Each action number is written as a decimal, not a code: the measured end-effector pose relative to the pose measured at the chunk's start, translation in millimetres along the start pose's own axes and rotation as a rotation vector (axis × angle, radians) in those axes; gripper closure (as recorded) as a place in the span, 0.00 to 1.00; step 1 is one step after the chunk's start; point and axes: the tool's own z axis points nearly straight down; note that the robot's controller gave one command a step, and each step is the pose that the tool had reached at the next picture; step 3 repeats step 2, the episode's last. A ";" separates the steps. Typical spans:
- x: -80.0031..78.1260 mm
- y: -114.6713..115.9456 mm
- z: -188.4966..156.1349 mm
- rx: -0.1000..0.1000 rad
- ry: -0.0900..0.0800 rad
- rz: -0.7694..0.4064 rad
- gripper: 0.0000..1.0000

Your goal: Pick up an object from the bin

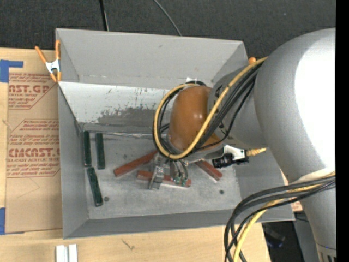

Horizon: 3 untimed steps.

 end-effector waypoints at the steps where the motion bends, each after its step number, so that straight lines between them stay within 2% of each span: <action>1: 0.0 -0.1 0.0 0.000 0.000 0.000 1.00; 2: 21.9 10.8 -136.3 0.000 -0.001 0.027 1.00; 3: 21.9 10.8 -136.3 0.000 -0.001 0.027 1.00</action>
Offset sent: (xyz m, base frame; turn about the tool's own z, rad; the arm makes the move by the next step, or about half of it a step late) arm -0.0194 0.0138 0.1368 0.0290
